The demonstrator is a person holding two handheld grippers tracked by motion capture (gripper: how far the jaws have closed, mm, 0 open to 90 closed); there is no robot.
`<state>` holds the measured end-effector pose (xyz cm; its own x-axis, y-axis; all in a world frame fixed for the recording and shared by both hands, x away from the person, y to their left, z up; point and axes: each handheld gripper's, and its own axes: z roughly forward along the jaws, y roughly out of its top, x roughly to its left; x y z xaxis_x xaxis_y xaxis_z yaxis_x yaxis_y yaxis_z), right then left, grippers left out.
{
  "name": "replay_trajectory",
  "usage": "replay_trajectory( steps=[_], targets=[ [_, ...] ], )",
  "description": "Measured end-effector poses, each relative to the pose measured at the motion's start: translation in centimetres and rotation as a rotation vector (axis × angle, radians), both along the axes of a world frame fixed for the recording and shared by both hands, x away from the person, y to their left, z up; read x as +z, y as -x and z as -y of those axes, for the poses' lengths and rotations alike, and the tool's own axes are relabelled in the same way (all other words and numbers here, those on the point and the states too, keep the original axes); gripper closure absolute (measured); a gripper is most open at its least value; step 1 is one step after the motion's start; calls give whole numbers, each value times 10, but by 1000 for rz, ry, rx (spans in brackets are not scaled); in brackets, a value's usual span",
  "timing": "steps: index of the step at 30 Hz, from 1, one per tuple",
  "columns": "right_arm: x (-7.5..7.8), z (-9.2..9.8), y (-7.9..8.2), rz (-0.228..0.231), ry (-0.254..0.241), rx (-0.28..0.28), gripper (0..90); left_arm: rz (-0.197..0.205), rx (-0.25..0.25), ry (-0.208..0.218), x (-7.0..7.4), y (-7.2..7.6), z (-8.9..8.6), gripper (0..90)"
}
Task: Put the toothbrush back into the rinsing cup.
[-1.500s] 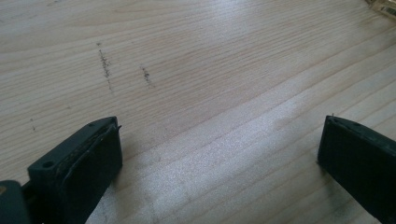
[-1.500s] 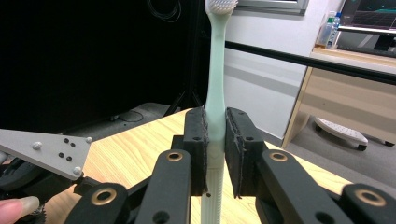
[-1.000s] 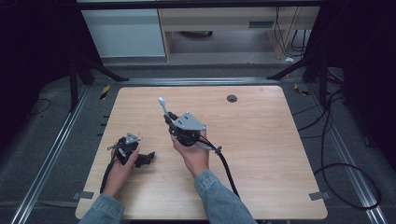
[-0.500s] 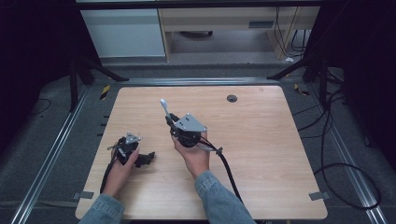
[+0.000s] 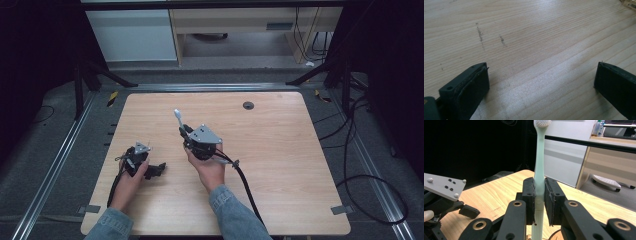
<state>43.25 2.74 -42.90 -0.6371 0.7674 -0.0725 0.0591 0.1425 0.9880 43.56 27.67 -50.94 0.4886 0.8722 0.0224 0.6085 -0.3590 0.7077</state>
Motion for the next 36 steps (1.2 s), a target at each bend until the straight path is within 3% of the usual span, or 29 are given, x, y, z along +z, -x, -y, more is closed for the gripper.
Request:
replay_trajectory(
  steps=[12,36],
  targets=[
    [-12,0,0,-22,3,-3,791,0,-1,0,0,0,0,0],
    [-23,1,-1,-32,9,-11,791,0,-1,-1,0,0,0,0]
  ],
)
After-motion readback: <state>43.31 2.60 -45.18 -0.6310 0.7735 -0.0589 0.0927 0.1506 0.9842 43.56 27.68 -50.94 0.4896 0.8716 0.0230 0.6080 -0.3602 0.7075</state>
